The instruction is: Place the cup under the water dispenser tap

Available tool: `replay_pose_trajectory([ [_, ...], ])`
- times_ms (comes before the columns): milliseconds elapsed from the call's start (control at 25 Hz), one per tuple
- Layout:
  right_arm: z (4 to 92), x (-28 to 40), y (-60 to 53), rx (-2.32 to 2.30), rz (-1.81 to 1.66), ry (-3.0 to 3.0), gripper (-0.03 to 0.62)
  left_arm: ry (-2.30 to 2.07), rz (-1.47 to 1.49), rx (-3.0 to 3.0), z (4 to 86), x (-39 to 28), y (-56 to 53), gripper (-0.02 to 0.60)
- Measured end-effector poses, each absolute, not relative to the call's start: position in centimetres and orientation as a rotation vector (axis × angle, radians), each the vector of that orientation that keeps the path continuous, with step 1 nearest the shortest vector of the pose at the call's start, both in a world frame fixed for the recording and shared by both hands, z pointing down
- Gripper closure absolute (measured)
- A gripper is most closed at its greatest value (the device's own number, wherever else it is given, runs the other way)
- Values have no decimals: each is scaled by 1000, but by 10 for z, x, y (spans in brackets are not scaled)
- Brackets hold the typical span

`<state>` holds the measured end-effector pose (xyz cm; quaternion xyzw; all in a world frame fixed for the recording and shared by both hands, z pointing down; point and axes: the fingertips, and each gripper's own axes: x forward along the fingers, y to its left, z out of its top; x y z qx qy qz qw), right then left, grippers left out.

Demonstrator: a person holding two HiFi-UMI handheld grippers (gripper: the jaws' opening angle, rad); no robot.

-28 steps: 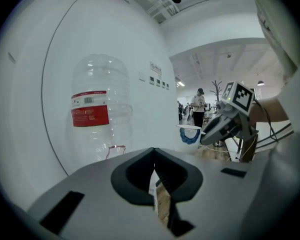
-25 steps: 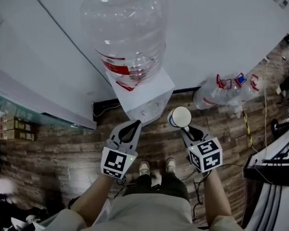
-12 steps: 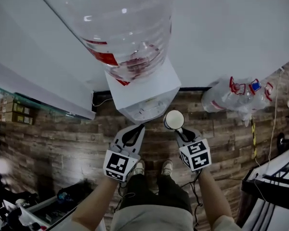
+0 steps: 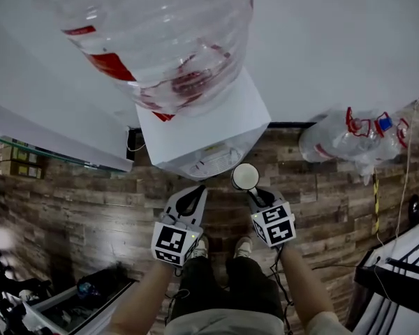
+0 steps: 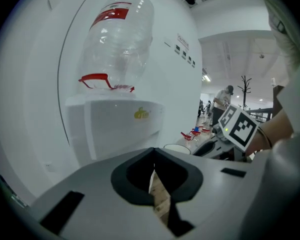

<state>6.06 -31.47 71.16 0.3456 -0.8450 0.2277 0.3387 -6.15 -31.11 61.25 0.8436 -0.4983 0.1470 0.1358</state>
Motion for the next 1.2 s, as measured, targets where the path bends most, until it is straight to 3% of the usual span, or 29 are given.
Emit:
replay_pose_trajectory([
  [760,862,17,-377,884,478,-2200,525,-1424,461,2371,743,-57,-344,575],
  [1200,887,21,-400,1034,400,-2265,519,-1399,478,2354,771,-57,-348,575],
])
